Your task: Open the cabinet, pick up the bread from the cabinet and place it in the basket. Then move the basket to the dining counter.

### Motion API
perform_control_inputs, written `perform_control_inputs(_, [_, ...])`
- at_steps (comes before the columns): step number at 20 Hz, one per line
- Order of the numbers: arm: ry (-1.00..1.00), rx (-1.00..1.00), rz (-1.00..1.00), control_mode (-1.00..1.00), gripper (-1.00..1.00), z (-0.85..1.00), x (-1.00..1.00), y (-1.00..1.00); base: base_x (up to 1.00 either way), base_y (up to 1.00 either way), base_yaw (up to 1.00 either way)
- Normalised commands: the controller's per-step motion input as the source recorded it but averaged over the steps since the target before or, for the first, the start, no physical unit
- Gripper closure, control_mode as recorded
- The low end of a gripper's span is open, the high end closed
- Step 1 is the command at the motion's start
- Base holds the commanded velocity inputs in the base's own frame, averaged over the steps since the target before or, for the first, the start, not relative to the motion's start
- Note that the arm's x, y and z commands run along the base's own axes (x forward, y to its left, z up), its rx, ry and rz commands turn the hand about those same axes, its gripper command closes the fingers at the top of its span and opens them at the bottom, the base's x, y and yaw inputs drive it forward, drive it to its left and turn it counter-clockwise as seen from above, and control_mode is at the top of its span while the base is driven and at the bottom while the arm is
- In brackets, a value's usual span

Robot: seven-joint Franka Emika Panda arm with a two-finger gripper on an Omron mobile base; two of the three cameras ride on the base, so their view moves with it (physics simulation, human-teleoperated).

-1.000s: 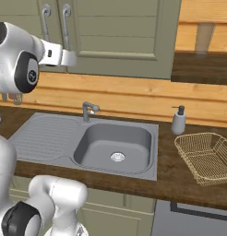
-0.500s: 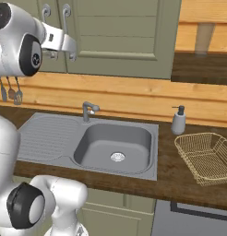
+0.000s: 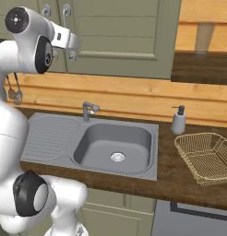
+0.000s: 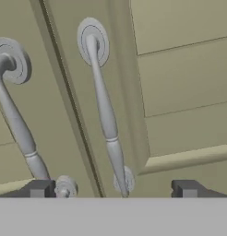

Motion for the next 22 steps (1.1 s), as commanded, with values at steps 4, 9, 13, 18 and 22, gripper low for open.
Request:
perform_control_inputs(4, [-0.07,0.0,0.1,-1.0,-1.0,-0.01,0.35,0.0,0.0,0.0,0.0])
perform_control_inputs(9, [-0.04,0.0,0.07,-1.0,-1.0,0.0,0.47,0.0,0.0,0.0,0.0])
perform_control_inputs(13, [0.0,0.0,0.01,-1.0,-1.0,0.0,0.47,0.0,0.0,0.0,0.0])
perform_control_inputs(18, [0.0,0.0,0.0,-1.0,-1.0,0.0,0.47,0.04,0.0,0.0,0.0])
perform_control_inputs(22, [0.0,0.0,0.0,-1.0,1.0,0.0,0.46,0.1,0.0,0.0,0.0])
